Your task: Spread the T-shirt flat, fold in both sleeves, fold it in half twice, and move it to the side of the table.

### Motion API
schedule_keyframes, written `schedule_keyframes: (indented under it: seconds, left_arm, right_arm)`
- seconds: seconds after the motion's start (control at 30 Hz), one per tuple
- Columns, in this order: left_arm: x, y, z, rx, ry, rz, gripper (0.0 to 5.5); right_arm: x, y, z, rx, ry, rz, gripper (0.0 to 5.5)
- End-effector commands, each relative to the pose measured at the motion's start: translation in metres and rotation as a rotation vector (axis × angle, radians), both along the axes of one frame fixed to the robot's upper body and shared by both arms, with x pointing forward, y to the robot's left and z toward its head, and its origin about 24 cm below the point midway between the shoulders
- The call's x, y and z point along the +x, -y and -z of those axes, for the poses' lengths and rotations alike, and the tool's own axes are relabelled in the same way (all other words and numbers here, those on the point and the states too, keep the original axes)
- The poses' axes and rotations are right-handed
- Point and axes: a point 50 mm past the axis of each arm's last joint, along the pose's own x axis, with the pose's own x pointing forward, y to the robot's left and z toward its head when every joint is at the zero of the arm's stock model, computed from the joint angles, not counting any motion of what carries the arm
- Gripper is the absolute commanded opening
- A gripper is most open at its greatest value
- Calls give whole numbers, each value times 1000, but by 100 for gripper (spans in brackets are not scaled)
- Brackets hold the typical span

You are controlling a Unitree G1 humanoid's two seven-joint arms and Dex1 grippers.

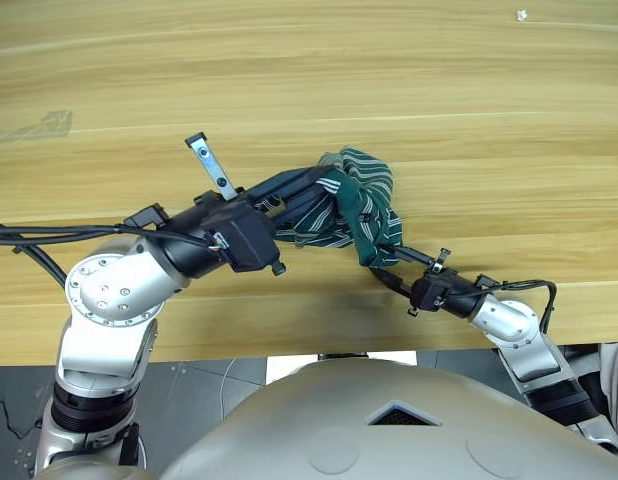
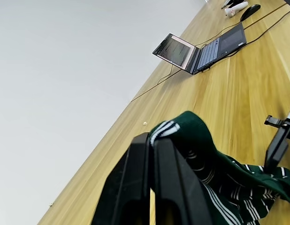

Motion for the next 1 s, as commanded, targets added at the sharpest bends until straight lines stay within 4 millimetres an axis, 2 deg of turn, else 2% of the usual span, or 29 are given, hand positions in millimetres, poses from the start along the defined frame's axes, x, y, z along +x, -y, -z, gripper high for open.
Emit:
schedule_keyframes:
  seconds: [0.03,0.23,0.4,0.47,0.53,0.63,0.7,0.77,0.87,1.0]
  left_arm:
    - [3,-3,2,37,11,-15,0]
    - [8,-15,13,93,13,-81,0]
    - [14,-33,20,146,5,-165,0]
    - [20,-43,23,207,7,-192,0]
    - [30,-50,18,231,24,-211,0]
    - [51,-49,-8,224,99,-211,0]
    - [69,-45,-29,256,174,-211,0]
    - [87,-44,-53,275,230,-242,0]
    - [102,-43,-73,385,280,-229,0]
    - [108,-39,-94,405,325,-215,0]
  right_arm:
    - [0,1,-2,-1,-10,-13,101]
    - [6,4,-7,0,16,-14,3]
    - [24,16,-23,-9,75,-6,1]
    - [50,32,-43,-17,162,46,1]
    - [81,46,-69,-18,272,104,1]
    - [128,56,-109,-6,418,157,1]
    - [151,54,-140,80,467,171,1]
    - [170,51,-167,92,533,158,1]
    - [182,48,-194,100,572,117,1]
    - [181,45,-210,119,550,19,1]
